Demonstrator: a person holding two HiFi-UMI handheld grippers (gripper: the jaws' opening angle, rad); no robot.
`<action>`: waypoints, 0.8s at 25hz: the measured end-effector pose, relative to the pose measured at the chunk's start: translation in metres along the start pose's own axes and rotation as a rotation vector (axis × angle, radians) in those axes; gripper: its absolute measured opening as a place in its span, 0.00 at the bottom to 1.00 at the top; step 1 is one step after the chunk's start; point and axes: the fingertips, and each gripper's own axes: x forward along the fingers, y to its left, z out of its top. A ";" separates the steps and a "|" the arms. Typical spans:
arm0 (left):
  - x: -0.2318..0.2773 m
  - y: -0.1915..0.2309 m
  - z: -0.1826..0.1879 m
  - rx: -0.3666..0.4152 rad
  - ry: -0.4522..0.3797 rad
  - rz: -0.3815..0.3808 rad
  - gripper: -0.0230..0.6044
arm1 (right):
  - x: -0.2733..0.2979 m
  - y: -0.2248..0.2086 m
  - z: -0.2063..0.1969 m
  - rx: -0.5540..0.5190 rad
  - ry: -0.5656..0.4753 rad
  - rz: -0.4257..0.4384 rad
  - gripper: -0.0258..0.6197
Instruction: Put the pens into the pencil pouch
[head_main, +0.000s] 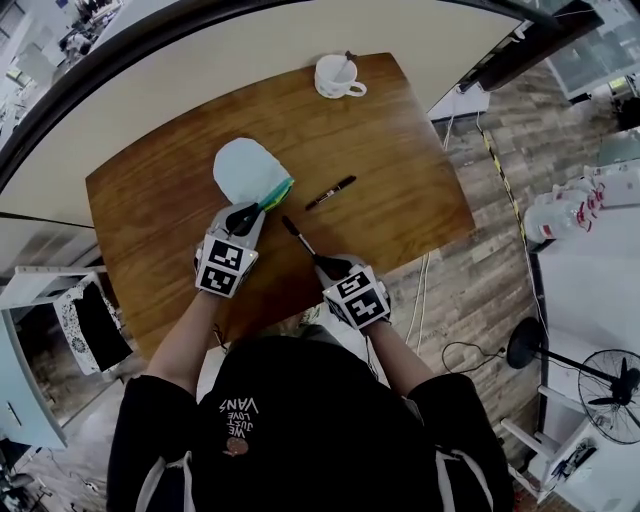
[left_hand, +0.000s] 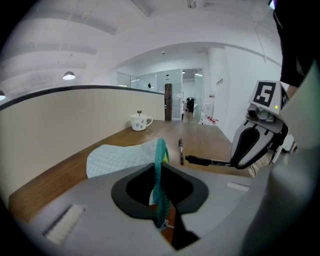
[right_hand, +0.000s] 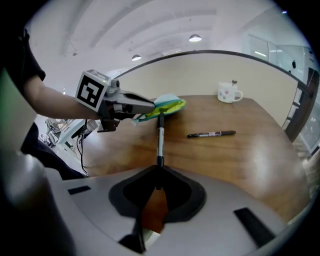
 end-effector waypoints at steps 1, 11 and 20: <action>-0.003 -0.004 0.001 0.004 -0.005 -0.004 0.11 | 0.001 0.001 0.002 -0.002 -0.002 0.003 0.12; -0.018 -0.041 -0.005 0.025 -0.008 -0.050 0.11 | 0.007 0.012 0.007 0.002 0.058 0.046 0.12; -0.027 -0.060 -0.006 -0.015 -0.047 -0.093 0.11 | 0.014 0.021 0.020 0.075 0.056 0.094 0.12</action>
